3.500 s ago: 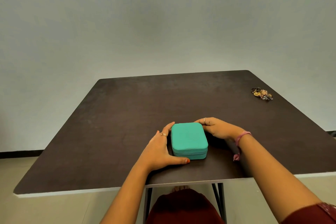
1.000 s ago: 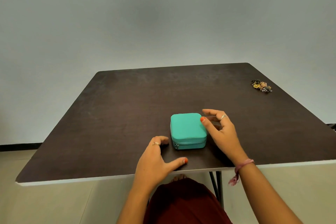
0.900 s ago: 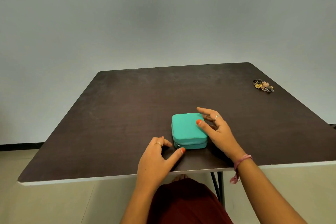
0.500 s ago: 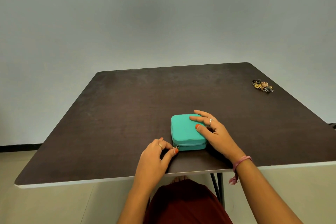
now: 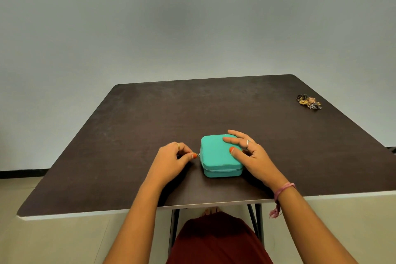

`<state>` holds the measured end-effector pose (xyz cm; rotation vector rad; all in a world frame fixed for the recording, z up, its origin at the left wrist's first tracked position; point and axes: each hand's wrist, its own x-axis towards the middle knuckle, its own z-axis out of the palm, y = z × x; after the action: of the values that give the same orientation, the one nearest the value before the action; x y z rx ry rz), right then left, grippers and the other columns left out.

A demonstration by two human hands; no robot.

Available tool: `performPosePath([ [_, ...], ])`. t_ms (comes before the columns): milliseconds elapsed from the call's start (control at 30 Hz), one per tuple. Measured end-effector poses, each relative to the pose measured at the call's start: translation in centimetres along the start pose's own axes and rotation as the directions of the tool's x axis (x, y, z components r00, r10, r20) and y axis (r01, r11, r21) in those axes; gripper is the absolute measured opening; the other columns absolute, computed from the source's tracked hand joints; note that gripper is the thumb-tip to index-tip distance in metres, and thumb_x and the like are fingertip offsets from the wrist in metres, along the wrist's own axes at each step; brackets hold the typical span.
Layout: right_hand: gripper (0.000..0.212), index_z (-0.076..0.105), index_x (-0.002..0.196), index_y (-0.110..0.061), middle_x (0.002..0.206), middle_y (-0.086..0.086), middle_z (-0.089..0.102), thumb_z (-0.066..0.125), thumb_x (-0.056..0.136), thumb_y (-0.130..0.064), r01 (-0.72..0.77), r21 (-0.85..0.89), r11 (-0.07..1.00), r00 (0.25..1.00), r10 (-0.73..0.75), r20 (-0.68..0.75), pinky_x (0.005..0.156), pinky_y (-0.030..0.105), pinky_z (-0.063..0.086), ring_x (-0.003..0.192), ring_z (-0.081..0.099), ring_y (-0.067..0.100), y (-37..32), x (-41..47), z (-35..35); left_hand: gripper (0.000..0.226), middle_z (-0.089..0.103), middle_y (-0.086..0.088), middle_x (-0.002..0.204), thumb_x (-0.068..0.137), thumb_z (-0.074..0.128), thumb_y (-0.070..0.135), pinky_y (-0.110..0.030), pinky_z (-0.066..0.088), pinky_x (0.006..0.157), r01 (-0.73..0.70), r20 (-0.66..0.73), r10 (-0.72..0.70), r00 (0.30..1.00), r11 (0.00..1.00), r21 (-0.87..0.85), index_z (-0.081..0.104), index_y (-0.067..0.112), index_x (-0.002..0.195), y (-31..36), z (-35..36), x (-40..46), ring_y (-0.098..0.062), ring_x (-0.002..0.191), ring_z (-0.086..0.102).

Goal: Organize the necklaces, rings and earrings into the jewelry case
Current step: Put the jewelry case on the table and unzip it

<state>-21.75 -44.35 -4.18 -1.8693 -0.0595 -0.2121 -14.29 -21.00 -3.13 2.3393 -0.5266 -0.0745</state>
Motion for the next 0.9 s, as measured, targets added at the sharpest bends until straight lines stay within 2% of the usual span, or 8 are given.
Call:
performPosePath([
  [167, 0.029, 0.062, 0.119, -0.032, 0.138, -0.022, 0.042, 0.055, 0.094, -0.019, -0.004, 0.003, 1.0, 1.0, 0.004, 0.003, 0.086, 0.008, 0.045, 0.124, 0.042, -0.001, 0.1, 0.1, -0.1, 0.013, 0.062, 0.008, 0.094, 0.087, 0.065, 0.038, -0.026, 0.05, 0.078, 0.011, -0.09, -0.008, 0.996, 0.999, 0.033, 0.069, 0.025, 0.089, 0.0, 0.8, 2.4, -0.006, 0.085, 0.058],
  [333, 0.03, 0.062, 0.122, -0.029, 0.137, -0.022, 0.042, 0.055, 0.094, -0.018, -0.004, -0.011, 1.0, 1.0, 0.005, 0.006, 0.082, 0.005, 0.043, 0.121, 0.043, -0.007, -0.1, 0.2, -0.1, 0.011, 0.061, 0.007, 0.093, 0.09, 0.062, 0.033, -0.03, 0.05, 0.08, -0.028, -0.086, 0.035, 0.996, 0.996, 0.088, 0.069, 0.025, 0.093, 0.8, 1.2, 4.3, -0.009, 0.087, 0.058],
  [500, 0.03, 0.062, 0.122, -0.028, 0.138, -0.02, 0.043, 0.055, 0.094, -0.019, 0.003, -0.005, 1.0, 1.0, -0.003, 0.013, 0.081, 0.003, 0.042, 0.116, 0.042, -0.017, 0.0, 0.2, -0.2, 0.017, 0.059, 0.003, 0.093, 0.093, 0.059, 0.027, -0.022, 0.042, 0.075, -0.068, -0.084, 0.079, 0.993, 0.99, 0.127, 0.072, 0.02, 0.101, 1.5, 1.8, 5.5, -0.008, 0.083, 0.053],
  [633, 0.03, 0.062, 0.122, -0.029, 0.138, -0.021, 0.043, 0.057, 0.093, -0.021, -0.004, 0.015, 1.0, 1.0, 0.004, 0.02, 0.082, 0.005, 0.043, 0.118, 0.043, -0.013, 0.0, 0.2, -0.3, 0.018, 0.059, 0.01, 0.088, 0.091, 0.061, 0.025, -0.021, 0.044, 0.075, -0.04, -0.119, 0.043, 0.992, 0.999, 0.028, 0.072, 0.02, 0.103, 1.2, 2.6, 5.5, -0.006, 0.082, 0.056],
  [700, 0.03, 0.062, 0.121, -0.031, 0.138, -0.022, 0.042, 0.057, 0.092, -0.022, -0.021, 0.022, 1.0, 0.999, 0.021, 0.029, 0.083, 0.007, 0.045, 0.121, 0.043, -0.008, 0.0, 0.2, -0.3, 0.024, 0.062, 0.013, 0.088, 0.089, 0.063, 0.025, -0.02, 0.047, 0.077, -0.01, -0.158, 0.003, 0.987, 0.999, -0.046, 0.07, 0.02, 0.112, 0.8, 3.1, 5.1, -0.004, 0.081, 0.059],
  [800, 0.031, 0.061, 0.121, -0.032, 0.138, -0.023, 0.041, 0.059, 0.091, -0.026, -0.035, 0.021, 0.999, 0.999, 0.034, 0.033, 0.084, 0.007, 0.045, 0.123, 0.043, -0.003, -0.3, 0.4, -0.3, 0.033, 0.064, 0.01, 0.089, 0.09, 0.061, 0.032, -0.023, 0.049, 0.078, 0.016, -0.209, -0.042, 0.977, 0.992, -0.121, 0.062, 0.02, 0.121, 0.6, 3.7, 4.9, -0.004, 0.08, 0.059],
  [900, 0.039, 0.058, 0.124, -0.033, 0.141, -0.023, 0.038, 0.064, 0.086, -0.031, -0.06, 0.015, 0.998, 0.997, 0.059, 0.052, 0.08, 0.003, 0.043, 0.122, 0.042, -0.003, -0.6, 0.3, -0.4, 0.037, 0.064, 0.009, 0.09, 0.092, 0.059, 0.029, -0.022, 0.049, 0.075, -0.004, -0.224, -0.027, 0.974, 0.991, -0.136, 0.056, 0.018, 0.128, 0.7, 3.7, 4.7, -0.004, 0.077, 0.058],
])
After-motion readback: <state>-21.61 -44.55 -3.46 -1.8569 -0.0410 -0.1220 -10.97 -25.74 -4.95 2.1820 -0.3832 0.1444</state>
